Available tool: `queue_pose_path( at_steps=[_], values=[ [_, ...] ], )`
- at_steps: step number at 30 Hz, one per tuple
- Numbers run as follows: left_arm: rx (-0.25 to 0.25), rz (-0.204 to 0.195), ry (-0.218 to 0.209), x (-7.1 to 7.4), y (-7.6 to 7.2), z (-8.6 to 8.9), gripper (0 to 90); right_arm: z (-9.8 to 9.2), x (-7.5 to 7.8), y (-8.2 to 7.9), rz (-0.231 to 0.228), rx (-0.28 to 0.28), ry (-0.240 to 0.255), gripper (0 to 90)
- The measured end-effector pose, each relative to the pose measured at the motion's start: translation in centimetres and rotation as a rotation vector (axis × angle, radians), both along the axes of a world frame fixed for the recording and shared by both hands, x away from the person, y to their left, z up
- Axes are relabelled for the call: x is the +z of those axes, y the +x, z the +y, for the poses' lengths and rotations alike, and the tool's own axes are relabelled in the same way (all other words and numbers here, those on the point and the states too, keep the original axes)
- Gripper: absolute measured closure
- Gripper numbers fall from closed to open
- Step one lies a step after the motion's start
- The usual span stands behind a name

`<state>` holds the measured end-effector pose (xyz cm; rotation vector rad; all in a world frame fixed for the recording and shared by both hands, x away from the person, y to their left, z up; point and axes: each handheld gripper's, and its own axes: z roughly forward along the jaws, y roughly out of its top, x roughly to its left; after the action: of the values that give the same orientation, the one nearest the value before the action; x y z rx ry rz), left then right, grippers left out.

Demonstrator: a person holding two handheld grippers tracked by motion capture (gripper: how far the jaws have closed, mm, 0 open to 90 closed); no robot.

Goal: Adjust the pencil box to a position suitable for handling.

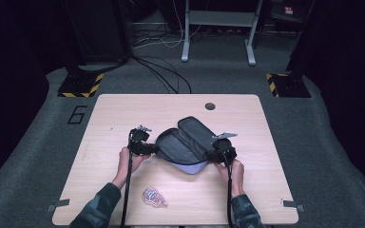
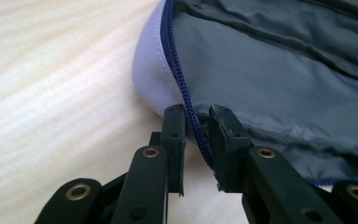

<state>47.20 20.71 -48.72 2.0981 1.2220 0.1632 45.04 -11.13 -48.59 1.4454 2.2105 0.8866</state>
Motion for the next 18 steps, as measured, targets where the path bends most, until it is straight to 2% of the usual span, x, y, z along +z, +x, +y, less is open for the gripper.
queue_pose_path(
  at_steps=[6,7,8,9,10,11,12,13,14,18],
  values=[
    [-0.056,0.037,-0.025,-0.4,-1.6,-0.6,71.7,-0.7,-0.1,1.6,-0.008,0.001,-0.021,44.3],
    [-0.058,0.034,-0.036,-0.3,-1.7,-0.6,69.1,-0.8,-0.1,1.7,0.002,-0.004,-0.011,42.9],
    [-0.059,0.048,-0.046,-0.1,-1.8,-0.5,63.1,-1.1,0.0,1.7,-0.005,-0.003,-0.001,40.5],
    [-0.067,0.017,-0.038,0.4,-1.8,-0.3,58.4,-1.2,0.1,1.4,0.005,-0.008,0.027,36.7],
    [-0.067,0.017,-0.038,0.4,-1.8,-0.3,49.6,-1.2,0.1,1.4,0.005,-0.008,0.027,36.7],
    [-0.066,0.007,-0.037,0.6,-1.8,-0.3,49.6,-1.3,0.4,0.7,-0.011,-0.024,0.052,32.6],
    [-0.055,0.007,-0.051,0.9,-1.8,-0.2,46.0,-1.2,0.6,0.4,-0.017,-0.030,0.054,30.8],
    [-0.046,-0.006,-0.048,1.2,-1.7,-0.2,42.6,-1.2,0.7,-0.1,-0.020,-0.039,0.061,28.2],
    [-0.041,-0.037,-0.039,1.7,-1.2,-0.1,38.4,-1.1,1.0,-0.9,-0.032,-0.058,0.085,26.7],
    [-0.027,-0.066,-0.033,2.5,-0.3,0.0,34.8,-1.3,1.2,-2.0,-0.039,-0.085,0.106,25.2]
  ],
)
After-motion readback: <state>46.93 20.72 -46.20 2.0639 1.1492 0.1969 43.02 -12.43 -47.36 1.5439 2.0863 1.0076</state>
